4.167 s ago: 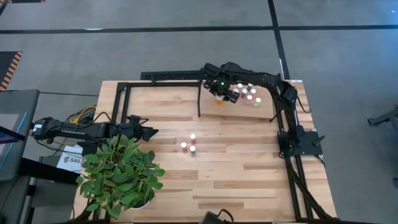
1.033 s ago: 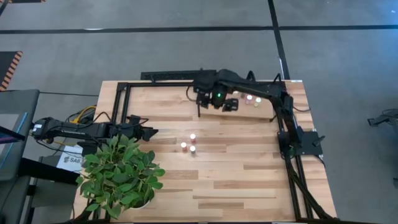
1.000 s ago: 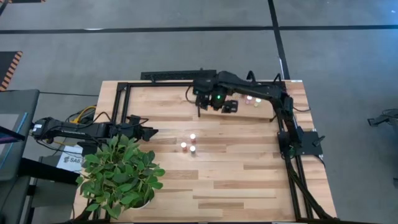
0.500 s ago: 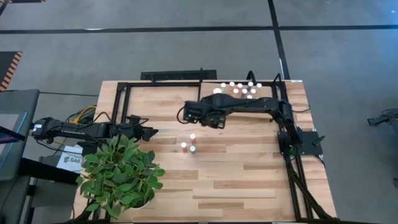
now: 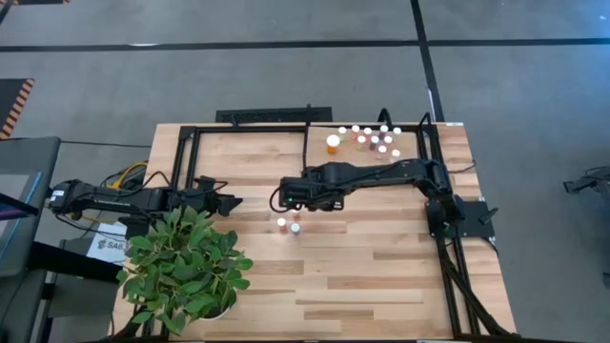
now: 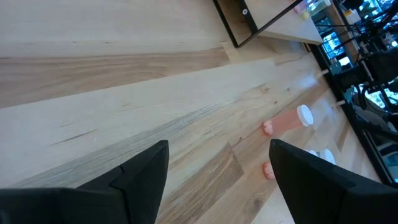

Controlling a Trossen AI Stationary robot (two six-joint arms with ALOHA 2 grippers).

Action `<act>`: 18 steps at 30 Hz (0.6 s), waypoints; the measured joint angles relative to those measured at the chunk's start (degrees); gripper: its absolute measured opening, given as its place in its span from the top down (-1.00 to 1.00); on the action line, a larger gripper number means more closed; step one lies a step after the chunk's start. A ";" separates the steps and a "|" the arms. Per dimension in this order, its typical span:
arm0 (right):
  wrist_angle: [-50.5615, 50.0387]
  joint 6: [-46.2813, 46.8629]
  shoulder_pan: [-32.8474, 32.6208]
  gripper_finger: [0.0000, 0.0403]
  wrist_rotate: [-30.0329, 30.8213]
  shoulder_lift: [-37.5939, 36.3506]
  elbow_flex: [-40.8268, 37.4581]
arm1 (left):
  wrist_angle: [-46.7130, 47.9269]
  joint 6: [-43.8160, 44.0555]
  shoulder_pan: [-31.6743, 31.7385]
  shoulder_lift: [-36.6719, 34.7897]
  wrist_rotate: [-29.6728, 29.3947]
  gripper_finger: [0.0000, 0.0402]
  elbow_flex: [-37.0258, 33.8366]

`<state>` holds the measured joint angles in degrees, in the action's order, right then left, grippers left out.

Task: Pick and place medicine bottles onto shelf by color
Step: Put the pink pill bottle on the shelf

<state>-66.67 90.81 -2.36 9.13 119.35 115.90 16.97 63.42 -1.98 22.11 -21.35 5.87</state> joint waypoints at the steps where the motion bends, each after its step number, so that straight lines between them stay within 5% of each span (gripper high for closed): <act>1: -0.29 -0.55 -0.17 -0.75 0.28 0.11 0.00 | 0.02 0.01 0.00 0.00 0.00 -0.32 0.00; 18: 3.88 -8.88 -0.12 -0.75 -1.53 9.84 0.07 | -0.02 0.02 0.00 0.00 0.07 -0.32 0.02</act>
<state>-62.79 81.93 -2.47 7.60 129.19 115.96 16.95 63.44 -1.98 22.11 -21.28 5.89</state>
